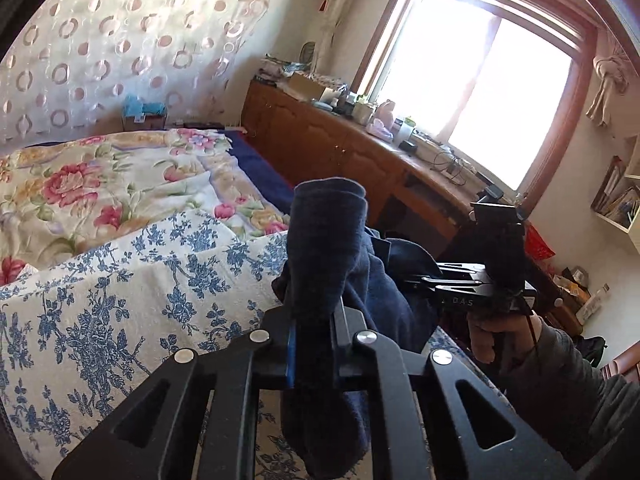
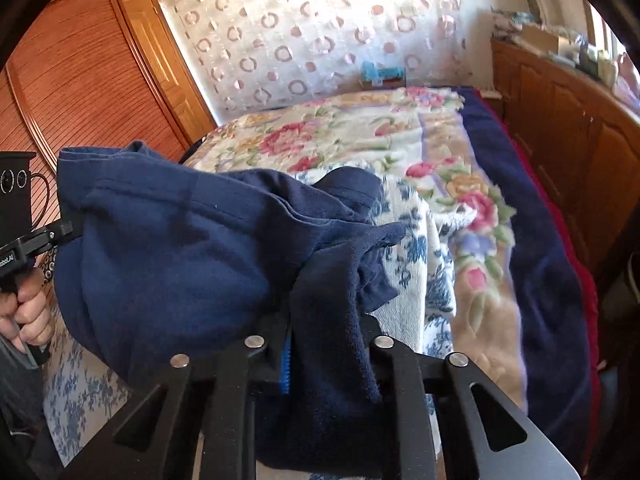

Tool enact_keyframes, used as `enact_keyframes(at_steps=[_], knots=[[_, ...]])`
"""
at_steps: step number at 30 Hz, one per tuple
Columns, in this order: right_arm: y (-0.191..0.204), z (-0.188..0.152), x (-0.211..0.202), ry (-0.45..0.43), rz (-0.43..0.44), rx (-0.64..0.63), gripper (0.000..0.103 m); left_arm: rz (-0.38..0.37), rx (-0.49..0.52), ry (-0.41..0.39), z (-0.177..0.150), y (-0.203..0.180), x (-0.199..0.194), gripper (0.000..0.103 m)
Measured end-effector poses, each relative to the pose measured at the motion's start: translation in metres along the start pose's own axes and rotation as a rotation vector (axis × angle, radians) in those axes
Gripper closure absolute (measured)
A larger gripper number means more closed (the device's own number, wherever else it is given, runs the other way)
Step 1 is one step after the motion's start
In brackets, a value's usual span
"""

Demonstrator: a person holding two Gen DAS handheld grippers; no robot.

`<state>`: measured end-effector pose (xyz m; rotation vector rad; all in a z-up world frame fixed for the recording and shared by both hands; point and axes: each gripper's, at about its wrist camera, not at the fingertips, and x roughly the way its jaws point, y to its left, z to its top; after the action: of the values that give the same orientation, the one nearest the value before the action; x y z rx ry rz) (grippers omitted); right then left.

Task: Fold small clothes
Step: 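Lift the folded shirt off the bed with both grippers, then carry the shirt onto the stack of folded clothes and open both grippers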

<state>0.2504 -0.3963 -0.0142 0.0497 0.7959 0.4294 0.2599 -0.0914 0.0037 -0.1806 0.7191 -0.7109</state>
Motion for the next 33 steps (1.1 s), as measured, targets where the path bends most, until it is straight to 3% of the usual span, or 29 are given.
enact_keyframes(at_steps=[9,15,23,29,33], knots=[[0.063,0.029,-0.043,-0.158,-0.004,-0.159,0.086,0.022,-0.015,-0.161,0.012,0.009,-0.090,0.091],[0.149,0.067,-0.035,-0.213,0.082,-0.338,0.086,0.165,-0.042,-0.293,-0.001,0.046,-0.183,0.091],[0.276,0.130,0.032,-0.239,0.202,-0.540,0.086,0.393,-0.170,-0.393,-0.037,0.116,-0.281,0.091],[0.374,0.163,0.108,-0.213,0.276,-0.700,0.087,0.512,-0.239,-0.473,-0.068,0.148,-0.317,0.091],[0.412,0.183,0.158,-0.196,0.308,-0.767,0.087,0.551,-0.356,-0.455,-0.087,0.176,-0.320,0.091]])
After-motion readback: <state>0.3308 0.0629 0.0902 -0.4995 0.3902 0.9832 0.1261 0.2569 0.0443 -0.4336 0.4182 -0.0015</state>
